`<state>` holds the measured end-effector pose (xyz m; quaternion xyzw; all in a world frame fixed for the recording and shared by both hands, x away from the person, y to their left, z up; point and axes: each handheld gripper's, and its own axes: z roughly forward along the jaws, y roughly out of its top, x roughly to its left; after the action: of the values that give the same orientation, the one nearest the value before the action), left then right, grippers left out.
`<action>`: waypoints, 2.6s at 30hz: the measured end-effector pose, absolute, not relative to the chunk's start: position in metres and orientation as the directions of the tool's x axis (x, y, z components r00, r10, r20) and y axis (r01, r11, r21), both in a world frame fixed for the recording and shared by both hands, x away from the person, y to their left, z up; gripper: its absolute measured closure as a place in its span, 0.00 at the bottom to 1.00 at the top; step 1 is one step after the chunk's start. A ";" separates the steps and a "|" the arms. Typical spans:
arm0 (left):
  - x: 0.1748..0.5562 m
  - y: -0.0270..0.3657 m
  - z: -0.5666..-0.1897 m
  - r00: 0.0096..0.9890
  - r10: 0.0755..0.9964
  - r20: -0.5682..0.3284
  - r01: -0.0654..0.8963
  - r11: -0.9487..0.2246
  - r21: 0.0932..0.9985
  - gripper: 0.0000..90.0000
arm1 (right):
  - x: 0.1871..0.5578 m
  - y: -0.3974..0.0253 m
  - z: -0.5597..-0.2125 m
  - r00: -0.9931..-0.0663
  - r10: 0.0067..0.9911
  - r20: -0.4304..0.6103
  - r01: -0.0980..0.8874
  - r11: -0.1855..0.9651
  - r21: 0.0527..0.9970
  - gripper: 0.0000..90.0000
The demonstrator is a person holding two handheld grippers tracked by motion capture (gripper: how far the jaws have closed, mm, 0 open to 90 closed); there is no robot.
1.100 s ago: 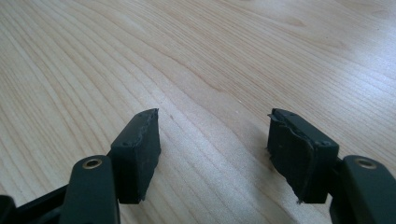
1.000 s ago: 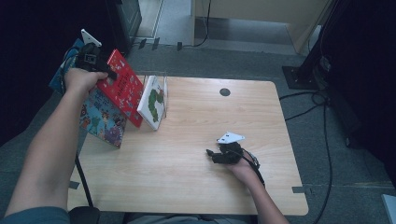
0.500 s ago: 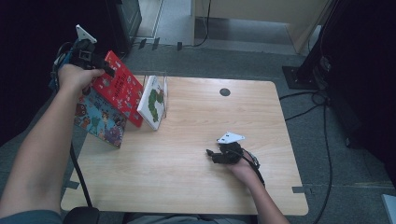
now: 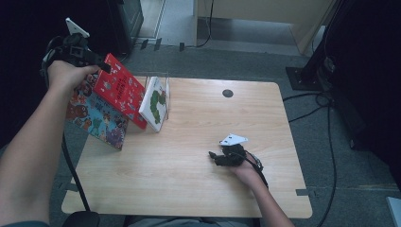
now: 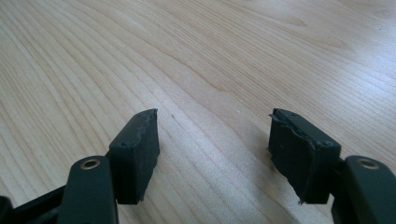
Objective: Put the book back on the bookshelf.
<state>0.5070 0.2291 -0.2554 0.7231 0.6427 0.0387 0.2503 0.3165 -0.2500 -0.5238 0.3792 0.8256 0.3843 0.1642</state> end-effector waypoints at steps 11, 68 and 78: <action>0.483 0.227 -0.240 0.213 0.931 -0.297 0.890 -0.060 0.451 0.48 | 0.315 -0.251 -0.524 -0.670 0.742 0.021 0.495 0.426 0.757 0.34; 0.366 0.122 -0.422 0.483 0.765 -0.426 0.851 -0.294 0.435 0.45 | 0.311 -0.252 -0.524 -0.677 0.735 0.025 0.497 0.433 0.752 0.30; 0.362 0.113 -0.448 0.502 0.754 -0.423 0.840 -0.308 0.446 0.45 | 0.311 -0.252 -0.524 -0.677 0.735 0.024 0.497 0.433 0.752 0.30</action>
<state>0.3619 0.1125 -0.4482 0.8060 0.4945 -0.0674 0.3182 0.3113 -0.2521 -0.5240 0.3703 0.8319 0.3828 0.1557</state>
